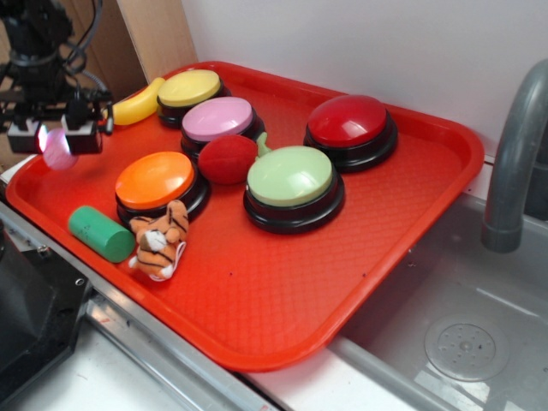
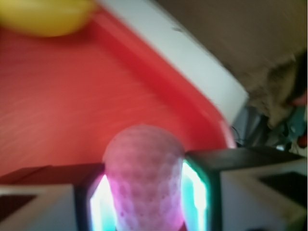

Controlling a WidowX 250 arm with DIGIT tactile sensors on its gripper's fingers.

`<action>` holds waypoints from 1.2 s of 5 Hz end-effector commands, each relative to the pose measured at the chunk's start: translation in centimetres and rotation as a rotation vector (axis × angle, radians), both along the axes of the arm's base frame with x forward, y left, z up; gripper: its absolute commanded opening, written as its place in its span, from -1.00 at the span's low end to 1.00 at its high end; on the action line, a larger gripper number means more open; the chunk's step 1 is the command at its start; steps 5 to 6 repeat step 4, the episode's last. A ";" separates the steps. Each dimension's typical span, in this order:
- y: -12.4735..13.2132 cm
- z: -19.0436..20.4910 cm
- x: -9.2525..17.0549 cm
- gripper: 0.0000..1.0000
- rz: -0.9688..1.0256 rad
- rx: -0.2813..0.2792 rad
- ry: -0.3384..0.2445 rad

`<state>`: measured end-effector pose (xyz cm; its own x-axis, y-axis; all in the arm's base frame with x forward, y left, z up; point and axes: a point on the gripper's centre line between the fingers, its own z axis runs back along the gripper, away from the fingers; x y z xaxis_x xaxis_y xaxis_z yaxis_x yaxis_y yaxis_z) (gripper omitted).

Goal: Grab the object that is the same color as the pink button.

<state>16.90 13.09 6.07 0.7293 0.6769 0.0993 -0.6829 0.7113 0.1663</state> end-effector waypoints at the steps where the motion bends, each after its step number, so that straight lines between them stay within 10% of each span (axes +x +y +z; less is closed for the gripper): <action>1: -6.3 7.2 0.8 -1.00 -0.382 -0.159 -0.112; 3: -10.2 7.6 1.7 -1.00 -0.466 -0.232 -0.120; 4: -9.1 7.3 1.5 -0.43 -0.368 -0.222 -0.094; 6: -9.1 7.3 1.5 -0.43 -0.368 -0.222 -0.094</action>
